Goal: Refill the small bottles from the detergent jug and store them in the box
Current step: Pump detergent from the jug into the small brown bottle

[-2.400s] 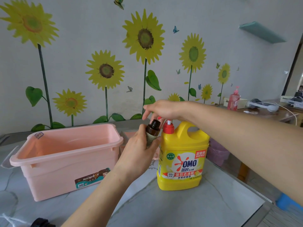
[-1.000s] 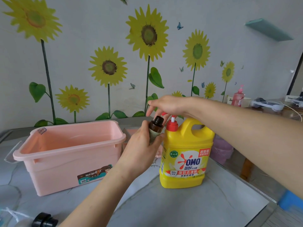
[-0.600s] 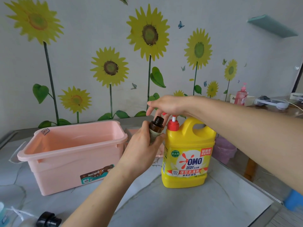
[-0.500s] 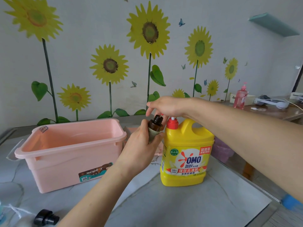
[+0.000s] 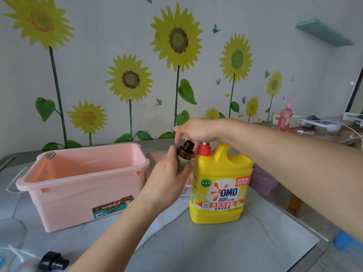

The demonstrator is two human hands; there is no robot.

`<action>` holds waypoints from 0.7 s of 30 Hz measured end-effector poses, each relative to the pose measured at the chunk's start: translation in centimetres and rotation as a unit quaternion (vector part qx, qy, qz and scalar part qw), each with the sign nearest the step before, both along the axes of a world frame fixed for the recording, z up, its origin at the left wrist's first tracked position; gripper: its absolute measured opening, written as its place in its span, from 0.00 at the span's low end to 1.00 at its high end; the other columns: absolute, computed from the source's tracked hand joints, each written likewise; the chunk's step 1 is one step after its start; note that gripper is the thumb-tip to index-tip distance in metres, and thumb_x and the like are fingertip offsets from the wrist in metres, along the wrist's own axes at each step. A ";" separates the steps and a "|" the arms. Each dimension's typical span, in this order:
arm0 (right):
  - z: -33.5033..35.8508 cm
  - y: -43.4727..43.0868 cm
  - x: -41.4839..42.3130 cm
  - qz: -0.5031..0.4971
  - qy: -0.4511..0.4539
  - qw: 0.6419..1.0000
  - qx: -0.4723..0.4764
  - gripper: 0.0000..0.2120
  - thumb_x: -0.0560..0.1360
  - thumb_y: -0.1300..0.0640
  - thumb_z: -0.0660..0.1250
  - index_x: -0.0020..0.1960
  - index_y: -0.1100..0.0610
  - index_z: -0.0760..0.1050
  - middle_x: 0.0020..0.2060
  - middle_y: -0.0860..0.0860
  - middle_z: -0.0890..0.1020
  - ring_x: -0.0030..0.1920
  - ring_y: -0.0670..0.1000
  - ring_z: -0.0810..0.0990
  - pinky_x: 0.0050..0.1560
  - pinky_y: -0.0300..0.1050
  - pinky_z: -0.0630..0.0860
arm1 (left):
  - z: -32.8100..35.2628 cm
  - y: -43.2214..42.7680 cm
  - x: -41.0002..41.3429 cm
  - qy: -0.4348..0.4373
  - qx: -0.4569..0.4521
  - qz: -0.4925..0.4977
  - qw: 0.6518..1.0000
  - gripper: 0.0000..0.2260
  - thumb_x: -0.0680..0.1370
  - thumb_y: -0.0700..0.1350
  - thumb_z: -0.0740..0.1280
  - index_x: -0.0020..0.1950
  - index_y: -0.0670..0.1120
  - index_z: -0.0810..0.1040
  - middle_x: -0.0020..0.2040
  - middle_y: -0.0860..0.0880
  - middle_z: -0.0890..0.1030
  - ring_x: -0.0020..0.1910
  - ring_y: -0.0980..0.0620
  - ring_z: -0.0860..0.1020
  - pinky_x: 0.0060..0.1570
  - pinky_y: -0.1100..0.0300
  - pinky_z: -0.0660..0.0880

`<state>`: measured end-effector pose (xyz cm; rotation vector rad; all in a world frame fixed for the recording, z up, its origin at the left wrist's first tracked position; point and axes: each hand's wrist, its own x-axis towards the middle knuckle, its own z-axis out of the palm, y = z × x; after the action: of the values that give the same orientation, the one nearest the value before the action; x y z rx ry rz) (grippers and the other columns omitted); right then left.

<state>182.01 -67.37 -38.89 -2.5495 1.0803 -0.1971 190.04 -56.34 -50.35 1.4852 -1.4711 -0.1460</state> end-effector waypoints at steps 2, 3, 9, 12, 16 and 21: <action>0.5 0.0 -0.3 0.002 -0.009 1.000 0.022 0.24 0.84 0.42 0.49 0.60 0.54 0.79 0.54 0.58 0.82 0.38 0.56 0.83 0.62 0.54 0.73 | 0.1 0.0 -0.1 0.003 -0.001 -0.003 1.000 0.10 0.81 0.54 0.65 0.47 0.52 0.66 0.42 0.54 0.77 0.37 0.57 0.73 0.36 0.59 0.66; 0.7 0.0 -0.4 0.002 -0.015 0.999 0.029 0.24 0.84 0.42 0.48 0.61 0.53 0.79 0.52 0.57 0.83 0.37 0.55 0.85 0.63 0.55 0.72 | 0.1 0.0 -0.1 0.004 -0.004 -0.003 1.000 0.11 0.81 0.54 0.65 0.46 0.52 0.65 0.41 0.54 0.77 0.37 0.57 0.73 0.36 0.58 0.66; 0.1 0.3 0.0 -0.003 0.001 1.000 -0.021 0.24 0.84 0.43 0.49 0.59 0.54 0.81 0.41 0.53 0.81 0.37 0.54 0.79 0.53 0.46 0.72 | 0.2 -0.1 0.2 0.000 -0.007 0.005 1.000 0.10 0.80 0.54 0.66 0.46 0.56 0.65 0.43 0.55 0.77 0.39 0.61 0.74 0.35 0.63 0.66; 0.5 0.3 -0.4 0.003 -0.016 1.000 0.017 0.24 0.84 0.42 0.49 0.59 0.53 0.80 0.48 0.55 0.83 0.38 0.55 0.84 0.58 0.52 0.74 | 0.3 0.1 0.1 0.003 -0.006 0.002 1.000 0.10 0.80 0.54 0.66 0.47 0.54 0.66 0.42 0.55 0.77 0.40 0.62 0.74 0.34 0.64 0.65; 0.6 0.1 -0.3 0.000 -0.036 0.999 0.026 0.24 0.85 0.43 0.48 0.60 0.54 0.79 0.47 0.53 0.83 0.35 0.53 0.84 0.55 0.50 0.73 | 0.4 0.1 0.1 0.000 -0.009 0.002 1.000 0.10 0.81 0.55 0.65 0.48 0.52 0.67 0.43 0.55 0.78 0.41 0.61 0.74 0.35 0.63 0.66; 0.3 0.6 -0.3 -0.001 0.006 1.000 -0.004 0.25 0.84 0.42 0.49 0.59 0.53 0.81 0.45 0.55 0.82 0.41 0.54 0.80 0.63 0.52 0.72 | 0.4 0.1 0.1 -0.001 -0.003 0.003 1.000 0.10 0.81 0.55 0.65 0.46 0.56 0.65 0.41 0.56 0.77 0.38 0.63 0.73 0.34 0.63 0.65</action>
<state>181.72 -66.75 -38.60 -2.5598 1.0893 -0.1870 190.14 -56.20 -49.97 1.4849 -1.4677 -0.1375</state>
